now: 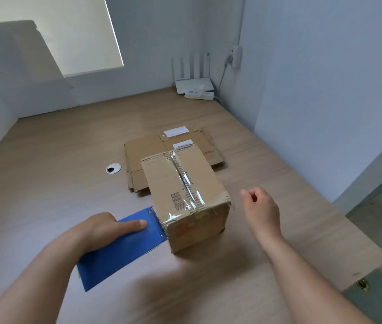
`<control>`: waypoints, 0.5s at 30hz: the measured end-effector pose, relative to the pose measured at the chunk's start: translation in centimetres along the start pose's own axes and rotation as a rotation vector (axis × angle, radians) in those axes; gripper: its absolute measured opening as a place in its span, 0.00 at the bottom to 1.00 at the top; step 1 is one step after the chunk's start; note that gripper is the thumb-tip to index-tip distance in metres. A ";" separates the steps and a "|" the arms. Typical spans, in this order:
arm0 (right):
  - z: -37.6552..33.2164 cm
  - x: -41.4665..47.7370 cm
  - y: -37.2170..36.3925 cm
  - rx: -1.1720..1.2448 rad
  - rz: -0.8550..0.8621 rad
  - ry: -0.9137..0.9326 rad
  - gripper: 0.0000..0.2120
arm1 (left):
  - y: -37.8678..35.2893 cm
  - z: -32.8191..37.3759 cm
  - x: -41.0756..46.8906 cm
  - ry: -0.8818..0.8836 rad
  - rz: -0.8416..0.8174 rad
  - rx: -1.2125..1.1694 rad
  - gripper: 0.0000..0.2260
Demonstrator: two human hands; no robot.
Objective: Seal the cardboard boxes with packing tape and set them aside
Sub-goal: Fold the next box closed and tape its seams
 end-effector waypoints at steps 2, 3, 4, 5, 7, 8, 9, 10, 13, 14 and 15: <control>-1.6 -0.7 -1.0 -0.051 -0.042 0.127 0.14 | -0.1 0.2 -0.2 0.007 0.000 0.000 0.30; -1.9 -0.9 -1.7 -0.072 -0.069 0.168 0.13 | -0.1 0.2 -0.3 0.008 -0.002 0.001 0.30; -2.0 -1.0 -2.2 -0.073 -0.088 0.174 0.13 | -0.1 0.1 -0.5 0.007 -0.006 0.000 0.31; -1.9 -0.9 -2.6 -0.038 -0.095 0.162 0.12 | 0.1 -0.3 -0.9 0.008 -0.015 -0.004 0.32; -1.7 -0.6 -2.6 0.041 -0.100 0.131 0.11 | 0.6 -1.3 -1.5 0.011 -0.042 -0.032 0.36; -1.6 -0.5 -2.6 0.051 -0.104 0.129 0.11 | 1.0 -1.9 -1.8 0.020 -0.055 -0.052 0.37; -1.6 -0.5 -2.5 0.050 -0.106 0.134 0.11 | 1.2 -2.2 -2.1 0.030 -0.063 -0.066 0.36; -1.6 -0.5 -2.6 0.033 -0.104 0.141 0.11 | 1.2 -2.2 -2.3 0.039 -0.063 -0.072 0.35; -1.6 -0.8 -2.6 -0.070 -0.075 0.141 0.12 | 0.2 -0.3 -2.0 0.065 -0.008 -0.023 0.28; -1.6 -0.9 -2.6 -0.089 -0.062 0.141 0.12 | -0.1 0.7 -1.8 0.068 0.009 0.002 0.27; -1.7 -0.9 -2.6 -0.098 -0.050 0.143 0.12 | -0.2 1.5 -1.7 0.081 0.021 0.026 0.27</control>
Point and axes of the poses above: each hand's wrist, its own x-axis towards the middle knuckle, its own y-axis out of the back of the hand, z = x × y, the point moved 2 cm from there along x, towards the middle knuckle, and after that the axes turned 13 degrees about x, right-handed, at the moved point
